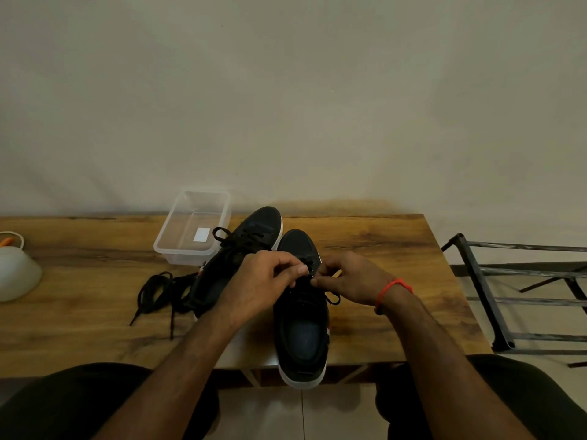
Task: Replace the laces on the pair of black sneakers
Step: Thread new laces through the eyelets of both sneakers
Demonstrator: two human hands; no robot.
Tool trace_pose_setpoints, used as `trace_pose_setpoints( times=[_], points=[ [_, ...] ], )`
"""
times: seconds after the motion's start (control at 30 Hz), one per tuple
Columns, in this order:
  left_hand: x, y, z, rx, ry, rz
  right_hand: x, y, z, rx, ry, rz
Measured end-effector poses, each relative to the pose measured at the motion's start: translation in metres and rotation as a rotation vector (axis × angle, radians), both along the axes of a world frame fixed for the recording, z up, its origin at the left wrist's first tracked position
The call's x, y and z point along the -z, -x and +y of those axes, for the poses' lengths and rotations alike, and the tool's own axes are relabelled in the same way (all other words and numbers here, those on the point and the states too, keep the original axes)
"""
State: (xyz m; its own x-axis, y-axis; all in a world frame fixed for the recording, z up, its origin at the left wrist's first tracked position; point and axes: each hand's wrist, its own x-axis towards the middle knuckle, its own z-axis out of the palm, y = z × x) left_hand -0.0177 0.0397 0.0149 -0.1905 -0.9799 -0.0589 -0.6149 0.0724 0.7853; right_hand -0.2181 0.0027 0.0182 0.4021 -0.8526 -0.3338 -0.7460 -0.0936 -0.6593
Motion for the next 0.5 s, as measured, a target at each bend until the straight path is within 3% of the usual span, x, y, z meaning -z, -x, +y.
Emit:
trace_pose_setpoints(
  times=[0.27,0.5],
  points=[
    [0.0081,0.0056,0.0057,0.094,0.02,-0.313,0.0008,-0.001,0.0004,0.02,-0.039,-0.037],
    [0.0089,0.0053,0.0055,0.124,0.038,-0.398,0.0,-0.0015,-0.0002,0.055,-0.093,-0.072]
  ],
)
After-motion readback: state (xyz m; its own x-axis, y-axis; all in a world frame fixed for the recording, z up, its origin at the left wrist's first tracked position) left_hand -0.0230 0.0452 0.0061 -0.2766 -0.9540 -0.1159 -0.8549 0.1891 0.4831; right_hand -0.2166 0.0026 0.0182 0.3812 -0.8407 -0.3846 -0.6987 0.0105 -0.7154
